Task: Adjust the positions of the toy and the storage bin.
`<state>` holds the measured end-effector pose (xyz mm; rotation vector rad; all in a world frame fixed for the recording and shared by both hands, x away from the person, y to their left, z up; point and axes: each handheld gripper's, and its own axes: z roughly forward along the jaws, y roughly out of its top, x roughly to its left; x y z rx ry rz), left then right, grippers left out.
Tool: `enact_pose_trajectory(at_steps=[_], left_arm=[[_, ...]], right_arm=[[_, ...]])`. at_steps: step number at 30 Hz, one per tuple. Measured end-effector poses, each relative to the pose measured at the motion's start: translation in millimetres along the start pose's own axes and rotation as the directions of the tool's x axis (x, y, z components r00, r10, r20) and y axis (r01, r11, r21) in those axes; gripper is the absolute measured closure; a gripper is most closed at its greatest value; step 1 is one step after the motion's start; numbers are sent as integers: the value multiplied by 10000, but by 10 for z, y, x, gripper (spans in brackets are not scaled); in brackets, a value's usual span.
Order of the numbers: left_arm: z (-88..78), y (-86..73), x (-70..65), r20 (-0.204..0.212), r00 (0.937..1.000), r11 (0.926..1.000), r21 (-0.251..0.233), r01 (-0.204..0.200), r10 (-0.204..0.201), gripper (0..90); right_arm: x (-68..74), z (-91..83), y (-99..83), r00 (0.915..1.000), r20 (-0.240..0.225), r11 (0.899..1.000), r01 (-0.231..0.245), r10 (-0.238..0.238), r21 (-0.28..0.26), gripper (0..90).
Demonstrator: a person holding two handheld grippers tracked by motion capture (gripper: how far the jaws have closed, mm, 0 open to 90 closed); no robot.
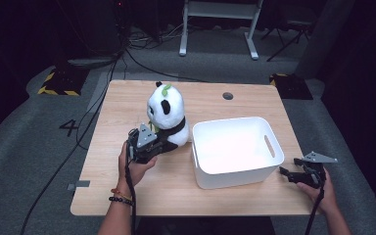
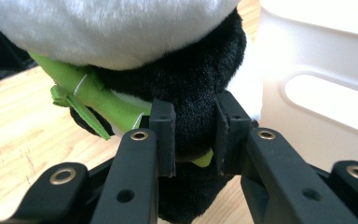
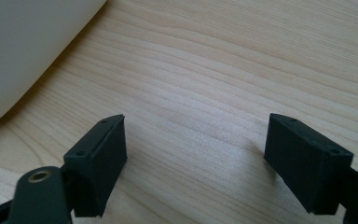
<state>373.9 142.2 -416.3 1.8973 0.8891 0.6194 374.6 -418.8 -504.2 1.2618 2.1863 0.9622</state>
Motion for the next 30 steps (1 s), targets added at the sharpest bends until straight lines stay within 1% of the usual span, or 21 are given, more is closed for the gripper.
enact_pose_trajectory(at_steps=[2, 4, 8, 9, 13, 16, 22, 23, 26, 27, 28, 29, 30], left_arm=[[-35, 49, -14, 41, 10000, 9999, -156, -43, 43, 727], [-42, 59, -17, 75, 10000, 9998, -219, -21, 22, 727], [-101, 128, -19, -41, 9999, 9992, -362, -155, 154, 728], [-109, 139, -17, -27, 9999, 9988, -469, -138, 137, 729], [-134, 163, -8, -45, 9999, 9987, -498, -97, 94, 729], [-163, 196, -7, -59, 9998, 9982, -571, -182, 179, 729], [-181, 222, -5, -66, 9998, 9974, -703, -172, 168, 729], [-196, 241, 1, -105, 9996, 9973, -680, -269, 263, 729], [-201, 255, -4, -57, 9997, 9970, -738, -250, 247, 730], [-208, 270, -5, 17, 9998, 9966, -795, -207, 209, 730], [-208, 276, -9, -18, 9997, 9961, -849, -243, 242, 731], [-217, 284, -7, 51, 9996, 9967, -764, -284, 289, 730], [-211, 287, -18, -5, 9996, 9955, -909, -272, 273, 731]], right_arm=[[-3, 0, 0, 10000, -8, 10000, 11, -11, 4, 209], [-3, 0, 0, 10000, -6, 10000, 8, -8, 6, 208], [0, -1, 0, 10000, -6, 10000, 1, -1, 1, 209], [-2, 0, -1, 10000, -4, 10000, 7, -7, 3, 208], [-4, 1, 0, 10000, -13, 10000, -13, 13, 8, 208], [-6, 0, 0, 10000, -34, 10000, -62, 62, 44, 207], [-6, 0, 1, 10000, -25, 10000, -64, 65, 50, 207], [-7, 0, 1, 10000, -28, 10000, -66, 66, 52, 206], [-4, 1, 0, 10000, -16, 10000, -63, 63, 38, 206], [-6, 0, 1, 10000, -22, 10000, -69, 69, 52, 206], [-8, 1, 0, 10000, -16, 10000, -57, 57, 55, 206], [-6, 1, 1, 10000, -27, 10000, -82, 82, 48, 206], [-7, 1, 1, 10000, -17, 10000, -65, 65, 56, 205]])
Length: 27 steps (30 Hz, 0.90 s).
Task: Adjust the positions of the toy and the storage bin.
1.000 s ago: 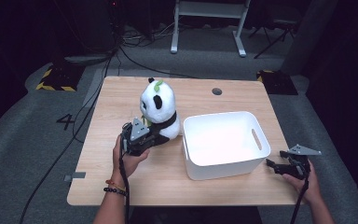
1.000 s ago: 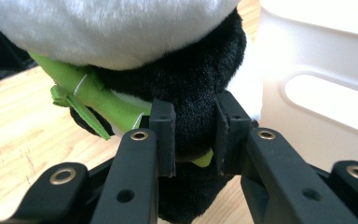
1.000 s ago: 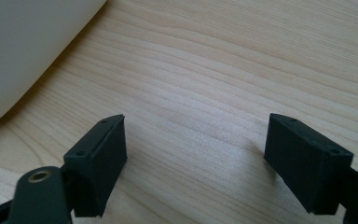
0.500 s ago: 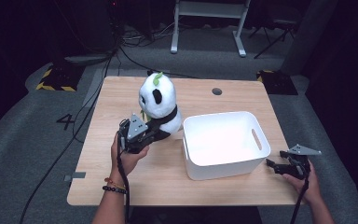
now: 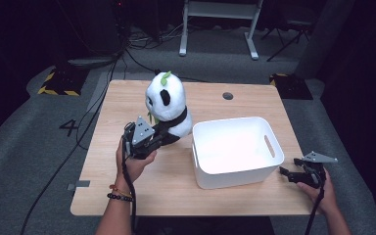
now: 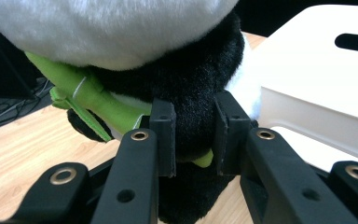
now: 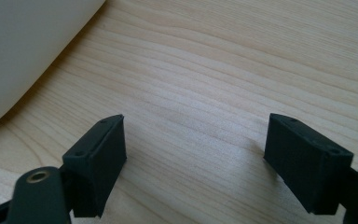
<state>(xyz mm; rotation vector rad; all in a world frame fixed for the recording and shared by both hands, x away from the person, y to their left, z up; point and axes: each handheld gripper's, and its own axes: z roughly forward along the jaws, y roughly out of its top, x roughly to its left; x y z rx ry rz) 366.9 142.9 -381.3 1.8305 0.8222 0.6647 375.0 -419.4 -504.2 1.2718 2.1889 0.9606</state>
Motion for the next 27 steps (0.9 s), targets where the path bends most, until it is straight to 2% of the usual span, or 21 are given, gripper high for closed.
enact_pose_trajectory(at_steps=[6, 11, 12, 16, 17, 18, 19, 22, 23, 27], left_arm=[[-13, 17, -30, -21, 9998, 9998, -31, -206, 206, 733], [-34, 61, -34, 24, 9999, 9994, -320, -119, 119, 733], [-56, 84, -36, 83, 9998, 9996, -208, -178, 180, 733], [-71, 146, -55, 178, 9994, 9991, -288, -299, 305, 735], [-73, 185, -65, 183, 9986, 9985, -242, -485, 489, 735], [-65, 195, -66, 96, 9987, 9980, -377, -504, 508, 735], [-69, 212, -63, 281, 9985, 9983, -349, -460, 470, 736], [-60, 244, -87, 303, 9981, 9972, -537, -514, 531, 736], [-65, 258, -88, 409, 9975, 9975, -420, -562, 579, 736], [-33, 292, -113, 326, 9979, 9969, -558, -550, 569, 736]], right_arm=[[-1, -1, 0, 10000, 1, 10000, -41, 41, 27, 205], [-2, 0, 0, 10000, -8, 10000, -39, 39, 26, 204], [-2, 0, 0, 10000, -8, 10000, -39, 39, 26, 204], [-4, 3, 1, 10000, -27, 10000, -42, 42, 9, 202], [-4, 2, 1, 10000, -29, 10000, -47, 47, 14, 202], [-3, 1, 1, 10000, -9, 10000, -50, 50, 28, 202], [-2, 0, 0, 10000, 11, 10000, -35, 35, 23, 203], [6, -7, -6, 10000, 63, 10000, 27, -27, -26, 204], [7, -8, -8, 10000, 72, 10000, 25, -25, -35, 205], [19, -16, -12, 10000, 86, 10000, -24, 25, -37, 209]])
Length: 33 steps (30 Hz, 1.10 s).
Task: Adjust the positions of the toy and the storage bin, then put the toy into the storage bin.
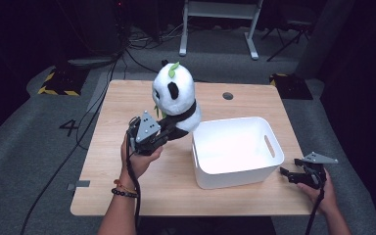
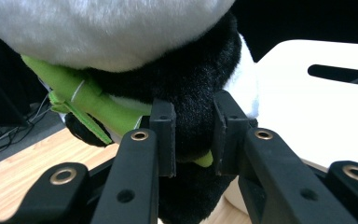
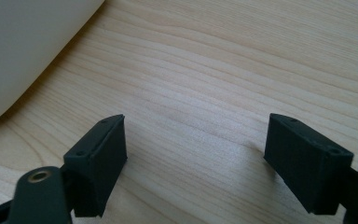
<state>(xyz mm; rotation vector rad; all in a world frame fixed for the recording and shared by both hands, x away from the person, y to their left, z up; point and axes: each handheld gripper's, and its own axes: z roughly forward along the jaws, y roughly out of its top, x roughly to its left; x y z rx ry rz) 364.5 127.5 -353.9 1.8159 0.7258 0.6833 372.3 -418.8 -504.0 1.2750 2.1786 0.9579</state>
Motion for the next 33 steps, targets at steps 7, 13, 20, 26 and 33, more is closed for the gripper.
enact_pose_trajectory(at_steps=[7, 13, 20, 26, 33], left_arm=[[-11, 77, -13, 139, 9999, 10000, -48, -46, 47, 737], [-16, 136, -68, 206, 9996, 9997, -171, -189, 192, 737], [33, 164, -106, 287, 9994, 9993, -316, -187, 196, 737], [46, 205, -160, 443, 9985, 9991, -318, -294, 308, 738], [57, 266, -210, 603, 9971, 9981, -429, -432, 458, 738]], right_arm=[[-23, 19, 13, 9999, -145, 10000, -41, 42, 51, 200], [-26, 27, 19, 9999, -154, 10000, -10, 11, 39, 200], [-25, 26, 18, 9998, -174, 10000, -13, 14, 38, 204], [-23, 24, 17, 9998, -179, 10000, -15, 16, 39, 205], [-24, 24, 17, 9998, -179, 10000, -2, 3, 33, 205]])
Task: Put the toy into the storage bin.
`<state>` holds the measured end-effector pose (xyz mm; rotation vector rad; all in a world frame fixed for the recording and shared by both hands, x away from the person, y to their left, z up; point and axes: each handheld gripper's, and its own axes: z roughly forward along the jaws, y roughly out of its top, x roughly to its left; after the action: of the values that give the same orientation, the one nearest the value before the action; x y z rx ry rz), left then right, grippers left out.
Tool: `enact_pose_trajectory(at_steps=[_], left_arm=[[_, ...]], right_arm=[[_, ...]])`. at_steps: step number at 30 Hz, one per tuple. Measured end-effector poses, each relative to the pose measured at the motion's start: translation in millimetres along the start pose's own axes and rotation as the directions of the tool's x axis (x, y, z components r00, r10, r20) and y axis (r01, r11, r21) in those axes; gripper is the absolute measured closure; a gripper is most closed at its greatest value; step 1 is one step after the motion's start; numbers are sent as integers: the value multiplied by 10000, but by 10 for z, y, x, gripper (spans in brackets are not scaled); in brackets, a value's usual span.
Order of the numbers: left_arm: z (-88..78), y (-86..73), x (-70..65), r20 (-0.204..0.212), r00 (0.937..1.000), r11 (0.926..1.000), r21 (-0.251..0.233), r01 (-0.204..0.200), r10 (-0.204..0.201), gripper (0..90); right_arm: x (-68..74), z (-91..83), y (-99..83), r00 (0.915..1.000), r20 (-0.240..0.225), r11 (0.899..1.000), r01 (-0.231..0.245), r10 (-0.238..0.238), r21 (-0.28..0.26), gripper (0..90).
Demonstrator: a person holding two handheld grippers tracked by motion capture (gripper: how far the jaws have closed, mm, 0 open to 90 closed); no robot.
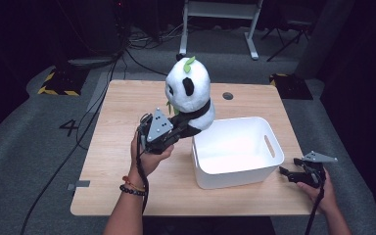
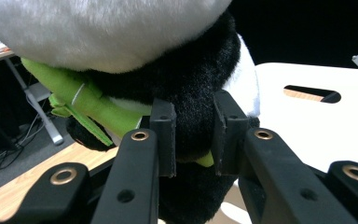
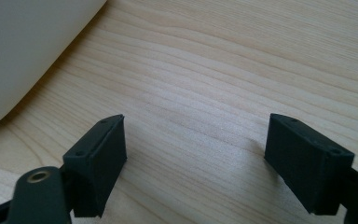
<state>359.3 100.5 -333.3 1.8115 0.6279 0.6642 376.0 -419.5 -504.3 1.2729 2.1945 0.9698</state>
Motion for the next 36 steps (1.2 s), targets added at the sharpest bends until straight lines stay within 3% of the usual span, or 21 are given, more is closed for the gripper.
enact_pose_trajectory(at_steps=[19, 28, 36], left_arm=[[145, 166, -200, 744, 9970, 9993, -311, -203, 226, 737], [267, 195, -379, 1290, 9896, 9979, -173, -621, 638, 737], [367, 177, -475, 1702, 9833, 9979, -11, -649, 641, 737]], right_arm=[[-3, 1, 0, 10000, -3, 10000, 34, -34, -14, 206], [-2, 1, -1, 10000, 4, 10000, 40, -40, -14, 208], [-2, 0, -1, 10000, 2, 10000, 49, -49, -20, 209]])
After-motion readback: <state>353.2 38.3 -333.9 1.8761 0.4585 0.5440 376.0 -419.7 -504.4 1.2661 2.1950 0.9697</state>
